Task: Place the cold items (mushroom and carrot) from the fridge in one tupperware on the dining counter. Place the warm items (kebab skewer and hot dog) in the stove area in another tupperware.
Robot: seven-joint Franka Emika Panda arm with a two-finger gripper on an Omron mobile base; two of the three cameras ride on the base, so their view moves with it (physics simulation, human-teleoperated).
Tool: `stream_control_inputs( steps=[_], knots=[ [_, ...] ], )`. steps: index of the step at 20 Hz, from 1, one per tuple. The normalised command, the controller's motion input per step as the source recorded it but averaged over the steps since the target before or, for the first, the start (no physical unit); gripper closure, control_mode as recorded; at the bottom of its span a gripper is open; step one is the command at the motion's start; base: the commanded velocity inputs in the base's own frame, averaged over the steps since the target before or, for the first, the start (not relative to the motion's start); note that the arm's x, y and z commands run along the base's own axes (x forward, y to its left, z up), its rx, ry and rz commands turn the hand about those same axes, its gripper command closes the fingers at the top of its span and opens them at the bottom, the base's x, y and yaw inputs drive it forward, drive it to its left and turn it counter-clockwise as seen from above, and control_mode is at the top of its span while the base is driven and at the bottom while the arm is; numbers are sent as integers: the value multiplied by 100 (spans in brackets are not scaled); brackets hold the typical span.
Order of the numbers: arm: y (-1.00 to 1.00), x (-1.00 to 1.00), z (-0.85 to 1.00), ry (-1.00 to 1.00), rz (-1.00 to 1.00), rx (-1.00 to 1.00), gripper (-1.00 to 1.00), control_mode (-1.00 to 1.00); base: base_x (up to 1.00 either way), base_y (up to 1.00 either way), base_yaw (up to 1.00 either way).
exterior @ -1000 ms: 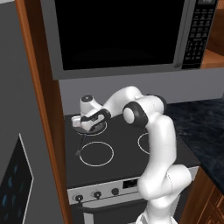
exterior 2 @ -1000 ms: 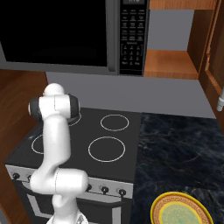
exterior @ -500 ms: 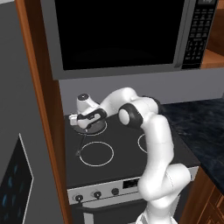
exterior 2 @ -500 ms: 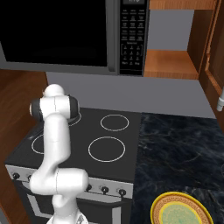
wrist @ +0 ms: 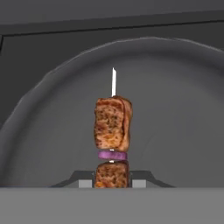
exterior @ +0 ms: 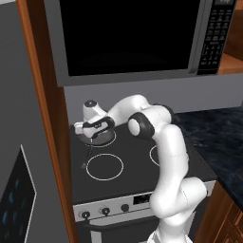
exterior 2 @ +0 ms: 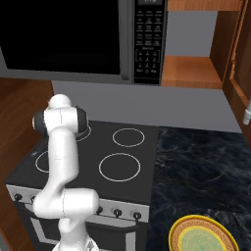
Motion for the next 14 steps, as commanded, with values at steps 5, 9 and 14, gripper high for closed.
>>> stream_control_inputs(
  steps=[5,9,14],
  knots=[
    [-50,-33,9,-12,0,25,100,-100,0,0,0],
    [-56,-50,37,-24,0,27,100,-100,0,0,0],
    [-29,-49,92,-20,-4,16,100,-100,0,0,0]
  ],
)
